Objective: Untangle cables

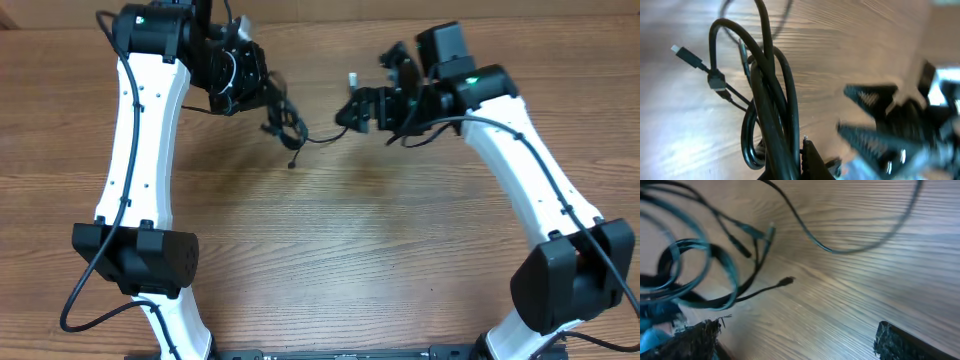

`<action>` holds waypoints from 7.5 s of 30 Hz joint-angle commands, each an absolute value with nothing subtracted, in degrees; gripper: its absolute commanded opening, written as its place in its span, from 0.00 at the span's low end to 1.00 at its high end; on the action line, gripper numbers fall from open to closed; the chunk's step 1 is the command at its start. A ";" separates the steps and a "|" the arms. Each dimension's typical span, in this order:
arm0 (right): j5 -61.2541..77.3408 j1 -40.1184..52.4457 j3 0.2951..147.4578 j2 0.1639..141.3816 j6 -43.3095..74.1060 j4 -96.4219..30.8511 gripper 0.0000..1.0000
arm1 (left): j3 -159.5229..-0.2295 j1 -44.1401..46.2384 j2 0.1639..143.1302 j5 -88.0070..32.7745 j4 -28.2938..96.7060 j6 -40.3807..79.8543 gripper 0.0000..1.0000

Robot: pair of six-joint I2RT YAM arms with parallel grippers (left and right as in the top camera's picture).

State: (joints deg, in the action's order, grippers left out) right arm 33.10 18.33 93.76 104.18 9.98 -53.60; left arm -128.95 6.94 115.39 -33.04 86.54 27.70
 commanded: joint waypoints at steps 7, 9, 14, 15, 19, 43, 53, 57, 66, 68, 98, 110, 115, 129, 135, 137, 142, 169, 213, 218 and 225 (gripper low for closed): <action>31.29 28.71 94.63 101.62 0.54 -49.89 1.00 | -129.43 6.72 114.10 -25.34 88.44 42.04 0.04; 30.28 29.65 94.63 101.62 0.54 -48.73 1.00 | -129.43 6.72 114.10 -24.80 88.55 42.02 0.05; 30.72 32.10 94.63 101.62 -1.50 -45.08 1.00 | -129.43 7.05 114.10 -25.04 89.60 45.67 0.04; 30.74 32.71 94.63 101.62 -2.55 -44.58 1.00 | -129.43 7.16 114.10 -25.06 89.91 47.13 0.04; 30.46 35.03 94.63 101.65 -6.83 -43.44 0.95 | -129.43 7.16 114.10 -25.06 90.85 51.40 0.04; 27.00 35.35 94.45 101.80 -9.52 -45.39 0.22 | -129.43 3.36 114.10 -35.64 96.82 63.77 0.04; 27.05 35.33 94.45 101.80 -8.58 -47.72 0.04 | -129.43 1.41 114.10 -29.47 96.82 63.86 0.53; 27.05 34.24 94.45 101.80 -8.60 -48.38 0.04 | -129.43 1.41 114.10 -23.59 96.79 62.57 1.00; 32.36 32.86 94.45 101.80 -8.84 -46.02 0.04 | -129.43 1.41 114.10 -18.13 96.82 58.89 1.00; 34.28 32.77 94.45 101.80 -8.80 -43.99 0.04 | -129.43 1.41 114.10 -21.15 96.82 54.50 0.96; 53.74 27.07 94.45 101.80 -1.08 -30.96 0.04 | -129.43 1.02 114.10 -26.06 94.41 59.42 0.70; 58.46 27.40 94.45 101.80 -1.76 -31.09 0.04 | -129.43 -2.09 114.10 -25.17 94.08 64.58 0.75; 59.05 27.79 94.45 101.80 -1.80 -31.14 0.04 | -129.43 -2.02 114.10 -27.99 94.45 64.27 0.76; 43.94 27.73 94.45 101.80 -1.72 -35.68 0.04 | -129.43 -2.00 114.10 -22.24 94.98 56.16 1.00; 43.57 27.73 94.45 101.80 -1.72 -34.96 0.04 | -129.40 -0.69 114.10 -32.29 96.82 51.42 0.91; 44.14 27.73 94.45 101.80 -1.69 -34.96 0.04 | -129.40 -0.34 114.10 -33.34 96.82 52.84 0.88; 46.87 27.73 94.45 101.80 -1.69 -33.82 0.04 | -129.40 -0.32 114.10 -33.71 96.79 61.14 0.88; 55.20 27.75 94.45 101.80 -1.54 -30.04 0.04 | -129.40 -0.34 114.10 -34.57 90.74 70.11 0.85; 37.47 27.79 94.45 101.80 -15.07 -41.34 0.04 | -129.40 -0.78 114.10 -25.85 87.59 42.89 0.75; 32.05 27.79 94.45 101.80 -4.19 -41.65 0.04 | -129.40 1.41 114.10 -21.45 90.02 32.03 0.84; 22.61 27.79 94.45 101.80 20.69 -41.74 0.04 | -129.40 4.29 114.10 -16.12 91.90 32.51 0.87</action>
